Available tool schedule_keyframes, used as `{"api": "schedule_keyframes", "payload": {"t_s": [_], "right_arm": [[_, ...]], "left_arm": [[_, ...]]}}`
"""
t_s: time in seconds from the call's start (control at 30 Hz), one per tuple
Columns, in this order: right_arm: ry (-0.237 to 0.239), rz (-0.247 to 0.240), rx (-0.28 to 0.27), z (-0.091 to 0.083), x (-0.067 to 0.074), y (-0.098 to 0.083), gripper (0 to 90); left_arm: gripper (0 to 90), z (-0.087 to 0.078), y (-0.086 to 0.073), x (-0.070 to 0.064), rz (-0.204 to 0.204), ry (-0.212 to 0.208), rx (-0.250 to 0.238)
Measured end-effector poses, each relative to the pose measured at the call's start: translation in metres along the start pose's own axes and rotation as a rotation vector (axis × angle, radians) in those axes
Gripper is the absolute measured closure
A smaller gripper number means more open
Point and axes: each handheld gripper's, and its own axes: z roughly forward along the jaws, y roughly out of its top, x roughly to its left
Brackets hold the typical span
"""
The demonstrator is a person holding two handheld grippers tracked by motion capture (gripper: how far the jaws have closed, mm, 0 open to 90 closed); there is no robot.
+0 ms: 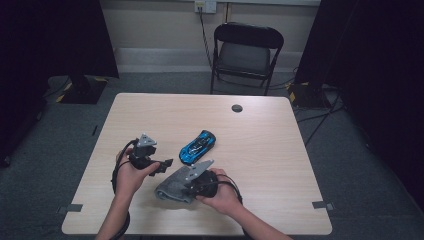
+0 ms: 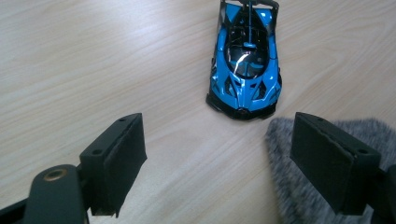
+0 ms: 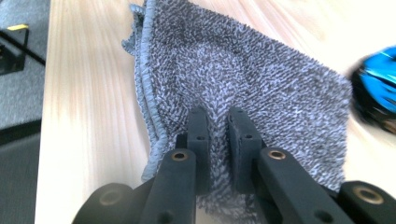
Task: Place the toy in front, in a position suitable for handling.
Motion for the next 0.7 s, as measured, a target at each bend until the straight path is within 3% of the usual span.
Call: {"api": "schedule_keyframes", "payload": {"t_s": [0.2,0.37,0.5,0.67,0.7], "right_arm": [[-0.019,-0.013,0.01,-0.035,-0.02,-0.024,80.9],[-0.03,0.032,0.031,-0.05,-0.04,-0.049,77.9],[-0.069,0.082,0.039,-0.058,-0.052,-0.067,68.4],[-0.126,0.173,-0.009,-0.073,-0.059,-0.076,58.1],[-0.119,0.167,-0.021,-0.075,-0.059,-0.074,58.0]], "left_arm": [[18.0,0.003,0.002,-0.006,0.009,-0.006,0.004],[18.0,0.007,0.002,-0.01,0.025,-0.013,0.019],[18.0,0.009,0.002,-0.012,0.029,-0.019,0.026],[18.0,0.012,0.003,-0.014,0.034,-0.025,0.033],[18.0,0.012,0.003,-0.015,0.037,-0.023,0.032]]}}
